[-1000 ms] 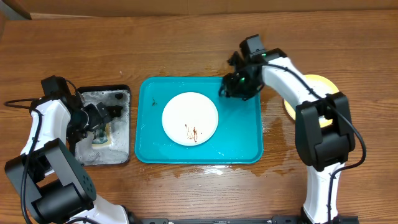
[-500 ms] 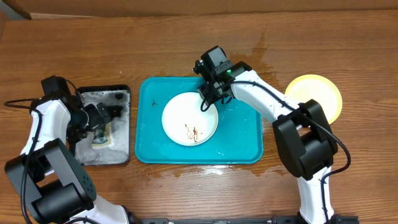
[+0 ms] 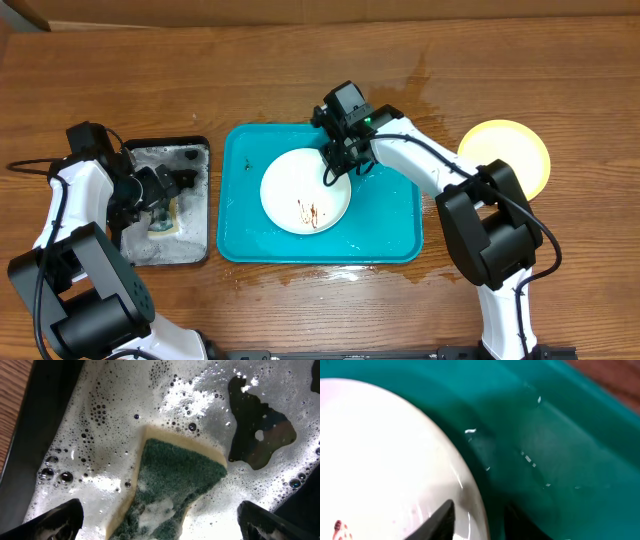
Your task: Clean dirty plates on tray and stack at the side
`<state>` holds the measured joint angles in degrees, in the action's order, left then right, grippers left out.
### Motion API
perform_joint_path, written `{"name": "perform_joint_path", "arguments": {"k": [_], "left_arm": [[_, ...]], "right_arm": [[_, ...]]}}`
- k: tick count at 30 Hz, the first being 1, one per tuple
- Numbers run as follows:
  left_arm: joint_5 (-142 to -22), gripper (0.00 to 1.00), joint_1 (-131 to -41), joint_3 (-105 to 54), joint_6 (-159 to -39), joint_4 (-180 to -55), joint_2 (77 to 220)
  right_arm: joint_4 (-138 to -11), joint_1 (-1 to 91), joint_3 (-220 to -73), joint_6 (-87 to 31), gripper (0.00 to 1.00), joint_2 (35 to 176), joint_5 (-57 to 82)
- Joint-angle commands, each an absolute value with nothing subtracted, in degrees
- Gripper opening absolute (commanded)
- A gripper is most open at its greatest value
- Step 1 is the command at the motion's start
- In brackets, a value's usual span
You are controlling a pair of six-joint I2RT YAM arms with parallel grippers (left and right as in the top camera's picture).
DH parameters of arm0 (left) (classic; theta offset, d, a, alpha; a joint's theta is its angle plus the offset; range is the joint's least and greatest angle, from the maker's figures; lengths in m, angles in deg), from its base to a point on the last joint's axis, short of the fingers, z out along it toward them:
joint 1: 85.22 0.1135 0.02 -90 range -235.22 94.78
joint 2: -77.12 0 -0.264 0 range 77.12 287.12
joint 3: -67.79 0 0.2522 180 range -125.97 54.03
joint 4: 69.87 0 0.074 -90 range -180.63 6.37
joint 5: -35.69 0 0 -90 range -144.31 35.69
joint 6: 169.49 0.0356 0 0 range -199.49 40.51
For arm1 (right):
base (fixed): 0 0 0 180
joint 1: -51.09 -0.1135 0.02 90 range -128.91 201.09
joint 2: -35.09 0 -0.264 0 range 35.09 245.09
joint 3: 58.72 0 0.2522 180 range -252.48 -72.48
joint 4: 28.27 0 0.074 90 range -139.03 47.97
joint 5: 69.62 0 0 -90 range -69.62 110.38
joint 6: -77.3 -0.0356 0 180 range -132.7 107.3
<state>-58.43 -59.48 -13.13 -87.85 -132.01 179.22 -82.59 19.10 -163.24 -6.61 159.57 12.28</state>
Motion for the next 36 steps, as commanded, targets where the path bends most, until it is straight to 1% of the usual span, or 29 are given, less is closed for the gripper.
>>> {"name": "perform_joint_path", "arguments": {"k": [1,2,4,6,11,15,16,20,23,25,26,27,29,34,36], "left_arm": [[-58.80,1.00,-59.74,-13.69,-86.76,-131.96,178.04],[-58.80,1.00,-59.74,-13.69,-86.76,-131.96,178.04],[-58.80,1.00,-59.74,-13.69,-86.76,-131.96,178.04],[-58.80,1.00,-59.74,-13.69,-86.76,-131.96,178.04],[-58.80,1.00,-59.74,-13.69,-86.76,-131.96,178.04],[-58.80,1.00,-59.74,-13.69,-86.76,-131.96,178.04],[-58.80,1.00,-59.74,-13.69,-86.76,-131.96,178.04],[-58.80,1.00,-59.74,-13.69,-86.76,-131.96,178.04],[-58.80,1.00,-59.74,-13.69,-86.76,-131.96,178.04],[-58.80,1.00,-59.74,-13.69,-86.76,-131.96,178.04],[-58.80,1.00,-59.74,-13.69,-86.76,-131.96,178.04],[-58.80,1.00,-59.74,-13.69,-86.76,-131.96,178.04],[-58.80,1.00,-59.74,-13.69,-86.76,-131.96,178.04],[-58.80,1.00,-59.74,-13.69,-86.76,-131.96,178.04],[-58.80,1.00,-59.74,-13.69,-86.76,-131.96,178.04]], "right_arm": [[-82.91,18.95,-162.23,-6.48,0.08,158.59,17.33],[-83.37,19.32,-162.36,-7.03,0.04,158.13,19.12],[-84.84,20.39,-163.39,-9.69,0.04,157.26,19.67],[-86.76,21.66,-164.97,-14.96,0.04,155.97,19.45],[-93.45,25.39,-165.91,-32.16,0.04,151.66,19.01],[-100.16,27.12,-165.08,-50.02,0.04,151.57,16.17],[-100.97,27.10,-164.31,-53.19,0.04,151.57,13.96],[-101.12,25.70,-160.18,-59.44,0.04,151.57,3.43],[-101.14,23.86,-157.47,-66.04,0.04,151.57,1.05],[-100.57,21.37,-156.03,-68.27,0.04,151.57,1.11],[-100.40,20.17,-156.03,-68.23,0.05,151.57,1.44],[-100.07,19.45,-156.09,-67.99,0.09,151.57,1.40],[-98.96,18.84,-156.53,-65.06,0.30,151.55,1.31],[-100.57,21.31,-161.34,-48.42,0.49,151.55,0.48],[-100.92,22.62,-163.33,-40.49,0.53,151.55,0.61]]}}
